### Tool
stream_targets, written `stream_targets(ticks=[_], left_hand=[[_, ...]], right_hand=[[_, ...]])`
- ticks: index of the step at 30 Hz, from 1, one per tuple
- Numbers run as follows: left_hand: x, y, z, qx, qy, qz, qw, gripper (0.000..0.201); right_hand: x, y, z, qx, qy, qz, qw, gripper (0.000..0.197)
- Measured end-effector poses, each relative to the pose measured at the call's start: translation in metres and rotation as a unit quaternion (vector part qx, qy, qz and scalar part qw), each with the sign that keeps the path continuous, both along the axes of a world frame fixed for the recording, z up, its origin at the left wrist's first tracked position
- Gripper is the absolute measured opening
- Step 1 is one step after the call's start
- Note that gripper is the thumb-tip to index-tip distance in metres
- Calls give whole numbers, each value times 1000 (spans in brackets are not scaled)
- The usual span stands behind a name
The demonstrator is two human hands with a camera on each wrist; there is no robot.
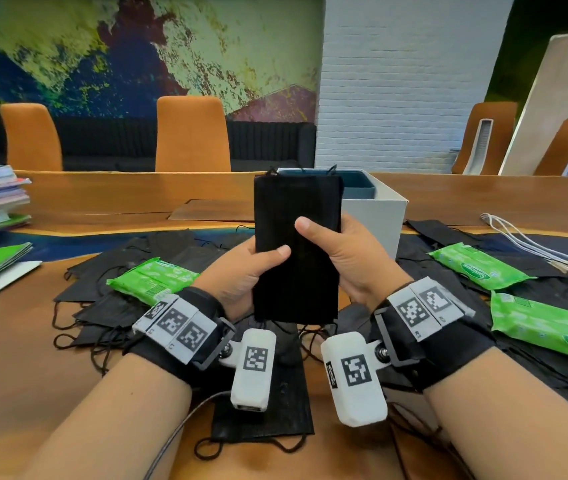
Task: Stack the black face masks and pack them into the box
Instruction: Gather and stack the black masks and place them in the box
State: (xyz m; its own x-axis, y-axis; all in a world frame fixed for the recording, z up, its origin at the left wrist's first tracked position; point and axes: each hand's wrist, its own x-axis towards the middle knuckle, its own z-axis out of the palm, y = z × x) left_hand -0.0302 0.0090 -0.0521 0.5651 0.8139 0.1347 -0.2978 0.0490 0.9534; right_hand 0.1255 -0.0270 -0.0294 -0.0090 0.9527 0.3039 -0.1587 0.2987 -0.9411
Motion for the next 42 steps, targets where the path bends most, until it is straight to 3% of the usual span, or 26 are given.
stream_targets(ticks=[6, 11, 14, 19, 24, 26, 28, 30, 33, 35, 36, 38, 42], left_hand=[[-16, -11, 23, 23, -13, 0, 1000, 44], [-32, -20, 32, 27, -4, 50, 998, 34], [-43, -23, 31, 31, -26, 94, 995, 29], [-55, -33, 20, 50, -16, 119, 991, 25], [-63, -30, 7, 59, 42, 82, 994, 46], [-62, -27, 3, 55, 73, 72, 993, 43], [-61, -25, -1, 51, 113, 68, 990, 36], [-62, -22, -5, 45, 138, 86, 986, 32], [-69, -22, -2, 41, 131, 144, 980, 27], [-75, -24, 9, 41, 112, 182, 976, 26], [-79, -25, 16, 40, 101, 190, 976, 25], [-86, -27, 31, 38, 73, 183, 980, 19], [-90, -36, 55, 57, 33, 153, 986, 19]], right_hand=[[-8, -5, 29, 28, -72, -17, 997, 14], [-35, -12, 37, 29, -137, 15, 990, 28], [-51, -16, 33, 20, -118, 57, 991, 38], [-58, -15, 6, 17, -156, 33, 987, 21], [-59, -12, -8, -24, -171, 17, 985, 47], [-62, -10, -9, -33, -181, -8, 983, 56], [-66, -7, -10, -63, -186, -23, 980, 79], [-68, -6, -8, -79, -208, -20, 975, 83], [-60, -9, -1, -103, -268, -40, 957, 89], [-44, -10, 2, -170, -293, -42, 940, 64], [-35, -11, 4, -219, -316, -31, 923, 52], [-21, -13, 5, -298, -377, -18, 877, 50], [-18, -8, 0, -338, -485, -25, 806, 47]])
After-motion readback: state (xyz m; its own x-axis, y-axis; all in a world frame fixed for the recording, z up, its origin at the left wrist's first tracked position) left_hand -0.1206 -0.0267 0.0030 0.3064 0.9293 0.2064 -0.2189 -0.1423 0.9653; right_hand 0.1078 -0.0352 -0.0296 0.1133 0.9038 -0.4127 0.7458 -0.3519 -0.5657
